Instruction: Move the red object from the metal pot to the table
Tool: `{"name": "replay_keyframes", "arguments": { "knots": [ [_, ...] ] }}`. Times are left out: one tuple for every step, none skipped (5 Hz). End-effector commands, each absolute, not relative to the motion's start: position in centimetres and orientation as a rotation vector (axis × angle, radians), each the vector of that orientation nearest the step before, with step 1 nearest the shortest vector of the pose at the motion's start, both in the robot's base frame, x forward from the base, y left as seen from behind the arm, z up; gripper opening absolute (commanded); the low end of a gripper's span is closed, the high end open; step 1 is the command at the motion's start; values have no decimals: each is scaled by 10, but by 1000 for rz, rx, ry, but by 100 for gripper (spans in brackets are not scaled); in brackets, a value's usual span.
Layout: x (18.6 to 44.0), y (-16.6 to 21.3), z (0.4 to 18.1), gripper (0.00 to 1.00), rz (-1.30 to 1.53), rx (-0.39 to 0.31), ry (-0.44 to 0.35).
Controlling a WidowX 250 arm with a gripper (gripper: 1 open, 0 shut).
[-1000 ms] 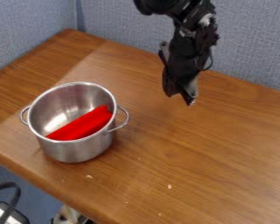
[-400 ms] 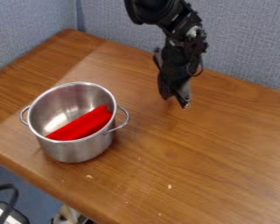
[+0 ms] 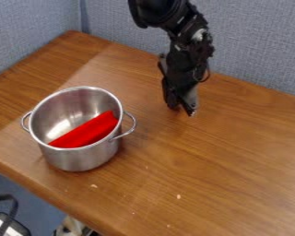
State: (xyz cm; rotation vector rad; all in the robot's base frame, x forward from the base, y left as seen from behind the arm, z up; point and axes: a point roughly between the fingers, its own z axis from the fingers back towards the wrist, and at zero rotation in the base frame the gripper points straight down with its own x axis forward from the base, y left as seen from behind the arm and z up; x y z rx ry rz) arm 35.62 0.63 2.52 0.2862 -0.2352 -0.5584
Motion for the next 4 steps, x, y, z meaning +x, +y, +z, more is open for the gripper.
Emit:
{"name": "replay_keyframes", "arguments": {
  "knots": [
    [361,12,35,100,-524,275,-263],
    [358,12,34,100,-504,250,-261],
    [356,11,36,100,-498,245,-263],
    [354,12,36,100,-489,236,-258]
  ]
}}
